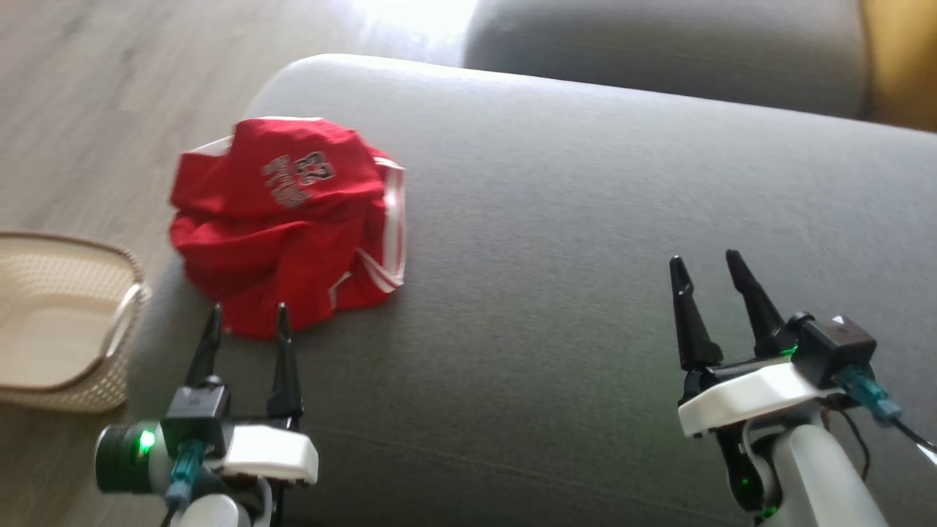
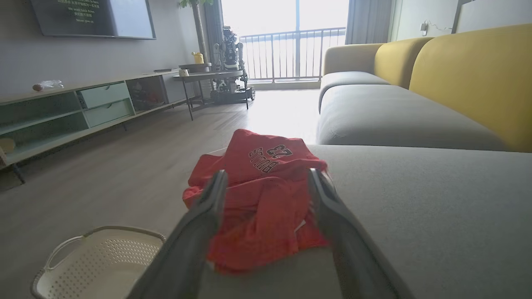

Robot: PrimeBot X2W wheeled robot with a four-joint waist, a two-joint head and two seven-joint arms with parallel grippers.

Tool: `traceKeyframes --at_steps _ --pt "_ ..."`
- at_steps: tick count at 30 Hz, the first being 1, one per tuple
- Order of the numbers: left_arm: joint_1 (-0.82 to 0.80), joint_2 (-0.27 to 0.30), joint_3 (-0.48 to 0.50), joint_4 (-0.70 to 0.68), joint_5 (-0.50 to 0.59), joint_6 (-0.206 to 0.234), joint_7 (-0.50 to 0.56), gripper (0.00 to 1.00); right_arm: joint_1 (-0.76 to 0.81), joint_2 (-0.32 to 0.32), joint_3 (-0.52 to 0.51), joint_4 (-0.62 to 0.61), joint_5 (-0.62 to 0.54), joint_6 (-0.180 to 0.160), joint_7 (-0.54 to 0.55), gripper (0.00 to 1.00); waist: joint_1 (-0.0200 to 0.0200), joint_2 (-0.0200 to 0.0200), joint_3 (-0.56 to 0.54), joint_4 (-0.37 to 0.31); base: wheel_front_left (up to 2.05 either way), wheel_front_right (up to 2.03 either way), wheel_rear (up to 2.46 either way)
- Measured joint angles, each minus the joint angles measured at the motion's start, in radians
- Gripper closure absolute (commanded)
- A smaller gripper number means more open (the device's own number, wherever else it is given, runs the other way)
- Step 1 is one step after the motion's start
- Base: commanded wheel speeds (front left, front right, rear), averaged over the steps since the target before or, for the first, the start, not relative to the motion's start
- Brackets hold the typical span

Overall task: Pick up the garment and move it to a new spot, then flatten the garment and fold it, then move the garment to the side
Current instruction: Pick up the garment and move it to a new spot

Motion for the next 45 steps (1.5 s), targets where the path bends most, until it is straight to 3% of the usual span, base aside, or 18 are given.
traceKeyframes --at_steps 10,20,33,45 --pt "0.018 0.004 0.008 -0.004 0.008 -0.009 0.000 0.00 0.018 0.000 0.023 0.006 0.019 0.000 0.000 0.00 0.0000 0.0000 -0.017 0.095 0.00 0.00 0.00" --pt "0.024 0.005 0.025 -0.005 0.008 -0.009 0.000 0.00 0.018 0.000 0.030 0.012 0.034 0.000 0.000 0.00 0.0000 0.0000 -0.037 0.126 0.00 0.00 0.00" --pt "0.031 0.003 0.042 -0.029 0.008 -0.010 0.000 0.00 0.015 0.000 0.032 0.003 0.010 0.000 0.000 0.00 0.0000 0.0000 0.029 0.095 0.00 0.00 0.00" --pt "-0.217 0.013 0.122 -0.002 -0.021 -0.087 0.000 0.00 -0.080 0.000 -0.031 -0.047 -0.095 0.000 0.000 0.00 0.0000 0.0000 0.219 0.034 0.00 0.00 0.00"
